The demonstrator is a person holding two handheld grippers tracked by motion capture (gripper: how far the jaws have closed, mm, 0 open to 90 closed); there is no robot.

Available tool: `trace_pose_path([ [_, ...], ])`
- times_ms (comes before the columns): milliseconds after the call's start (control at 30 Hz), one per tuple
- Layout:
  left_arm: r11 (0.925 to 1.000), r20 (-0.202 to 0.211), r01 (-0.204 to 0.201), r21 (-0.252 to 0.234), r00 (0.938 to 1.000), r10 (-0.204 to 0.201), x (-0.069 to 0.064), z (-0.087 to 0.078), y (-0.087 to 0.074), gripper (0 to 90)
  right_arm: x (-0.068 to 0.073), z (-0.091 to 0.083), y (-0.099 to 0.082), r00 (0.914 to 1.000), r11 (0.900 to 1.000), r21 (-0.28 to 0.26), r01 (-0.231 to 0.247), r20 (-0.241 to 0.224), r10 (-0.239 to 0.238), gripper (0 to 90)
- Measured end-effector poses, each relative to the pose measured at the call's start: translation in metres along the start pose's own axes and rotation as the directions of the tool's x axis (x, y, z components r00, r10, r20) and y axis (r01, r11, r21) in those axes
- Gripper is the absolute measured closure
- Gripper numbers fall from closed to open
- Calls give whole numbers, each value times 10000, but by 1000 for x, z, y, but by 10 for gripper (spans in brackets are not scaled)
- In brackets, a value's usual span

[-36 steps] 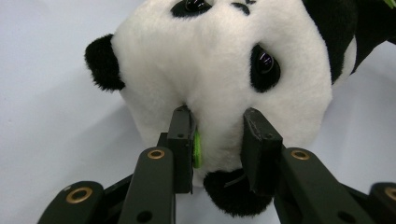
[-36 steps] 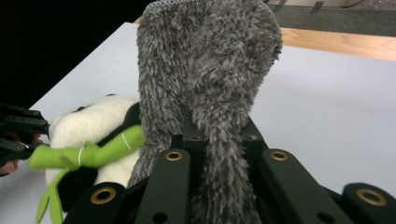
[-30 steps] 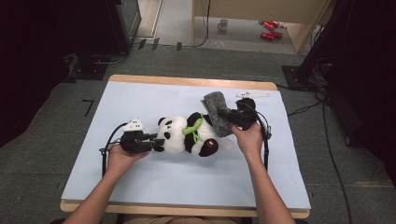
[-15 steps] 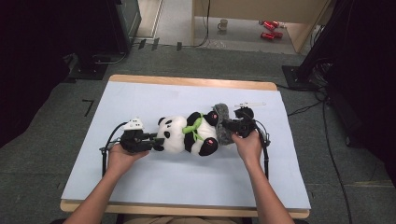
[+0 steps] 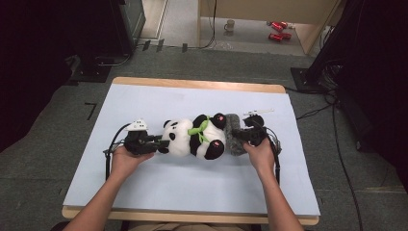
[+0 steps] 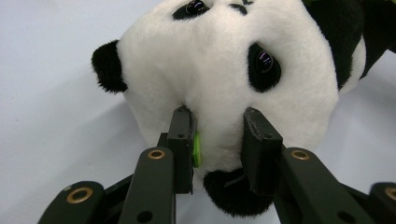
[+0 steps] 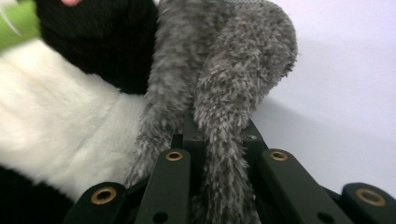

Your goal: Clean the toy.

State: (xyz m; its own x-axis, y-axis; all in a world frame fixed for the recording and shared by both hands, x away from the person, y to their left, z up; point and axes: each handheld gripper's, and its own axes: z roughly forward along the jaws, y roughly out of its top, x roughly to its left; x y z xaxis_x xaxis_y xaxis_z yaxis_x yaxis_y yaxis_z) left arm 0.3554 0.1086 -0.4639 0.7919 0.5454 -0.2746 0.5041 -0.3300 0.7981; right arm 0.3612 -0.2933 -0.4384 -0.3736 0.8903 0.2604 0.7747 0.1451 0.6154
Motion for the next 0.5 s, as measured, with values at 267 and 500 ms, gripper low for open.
trace_pose_path([
  [267,10000,46,78,28,10000,-78,3,1,3,678,-2,-37,3,9990,9942,-1018,-350,-321,318,797],
  [500,9999,8,154,23,9999,-154,5,2,6,677,11,-61,6,9978,9884,-1500,-238,-643,143,796],
])
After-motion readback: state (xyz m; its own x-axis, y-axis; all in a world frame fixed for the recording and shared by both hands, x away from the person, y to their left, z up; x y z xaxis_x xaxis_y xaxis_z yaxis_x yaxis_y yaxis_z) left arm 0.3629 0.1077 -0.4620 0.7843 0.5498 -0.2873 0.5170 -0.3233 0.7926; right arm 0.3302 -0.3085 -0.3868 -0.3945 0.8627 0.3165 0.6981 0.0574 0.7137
